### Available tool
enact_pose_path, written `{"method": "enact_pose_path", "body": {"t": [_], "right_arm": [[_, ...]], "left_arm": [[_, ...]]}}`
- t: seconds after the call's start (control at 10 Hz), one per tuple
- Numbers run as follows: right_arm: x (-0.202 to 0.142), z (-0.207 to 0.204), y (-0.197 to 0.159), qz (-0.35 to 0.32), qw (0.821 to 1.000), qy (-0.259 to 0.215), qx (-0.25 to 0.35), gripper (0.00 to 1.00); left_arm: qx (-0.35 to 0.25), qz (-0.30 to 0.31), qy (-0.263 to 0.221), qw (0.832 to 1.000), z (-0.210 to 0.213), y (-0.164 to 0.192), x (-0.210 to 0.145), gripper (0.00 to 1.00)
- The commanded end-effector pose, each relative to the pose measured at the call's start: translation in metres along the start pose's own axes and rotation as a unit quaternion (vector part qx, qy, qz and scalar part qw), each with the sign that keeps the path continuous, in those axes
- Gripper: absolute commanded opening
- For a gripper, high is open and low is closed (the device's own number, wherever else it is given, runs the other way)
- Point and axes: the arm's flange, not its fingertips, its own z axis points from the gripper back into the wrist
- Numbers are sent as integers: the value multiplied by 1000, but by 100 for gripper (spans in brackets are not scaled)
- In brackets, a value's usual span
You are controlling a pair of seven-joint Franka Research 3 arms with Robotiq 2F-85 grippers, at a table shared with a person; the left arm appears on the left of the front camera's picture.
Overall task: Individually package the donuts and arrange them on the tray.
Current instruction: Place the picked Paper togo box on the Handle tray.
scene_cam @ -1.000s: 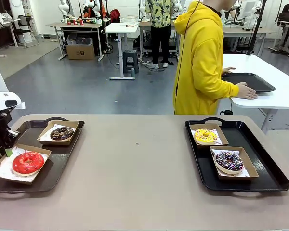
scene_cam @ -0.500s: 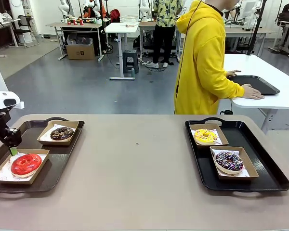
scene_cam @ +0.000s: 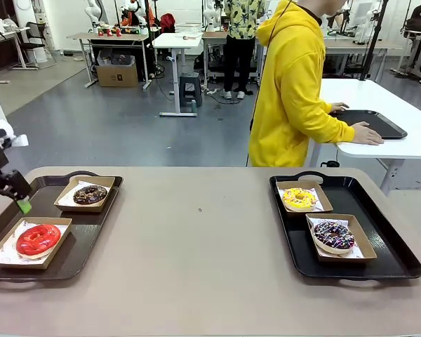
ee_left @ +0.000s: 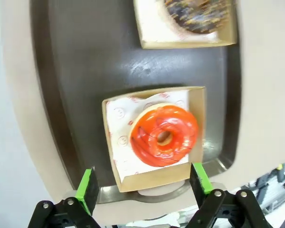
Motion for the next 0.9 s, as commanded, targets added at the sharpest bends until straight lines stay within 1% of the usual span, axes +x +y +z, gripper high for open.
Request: {"method": "enact_pose_path", "body": {"t": [0.0,0.1,0.2,0.3,0.4,0.5,0.6,0.7,0.8], "right_arm": [[-2,0,3,3,1000,-4,5,100],[-2,0,3,3,1000,-4,5,100],[-2,0,3,3,1000,-4,5,100],[-2,0,3,3,1000,-4,5,100],[-2,0,3,3,1000,-4,5,100],[-2,0,3,3,1000,-4,5,100],[-2,0,3,3,1000,-4,5,100],[-2,0,3,3,1000,-4,5,100],[-2,0,3,3,1000,-4,5,100]], "left_arm": [[-124,-35,-45,991,37,28,2,100],[-170,-35,-67,983,57,48,1,100],[-207,-22,-76,975,76,74,-3,100],[-245,2,-93,965,94,105,-7,100],[-290,34,-112,950,106,143,-13,100],[-325,58,-127,935,108,174,-22,100],[-362,84,-119,921,104,202,-31,100],[-391,100,-123,907,95,227,-41,100],[-414,99,-130,895,84,245,-53,100]]}}
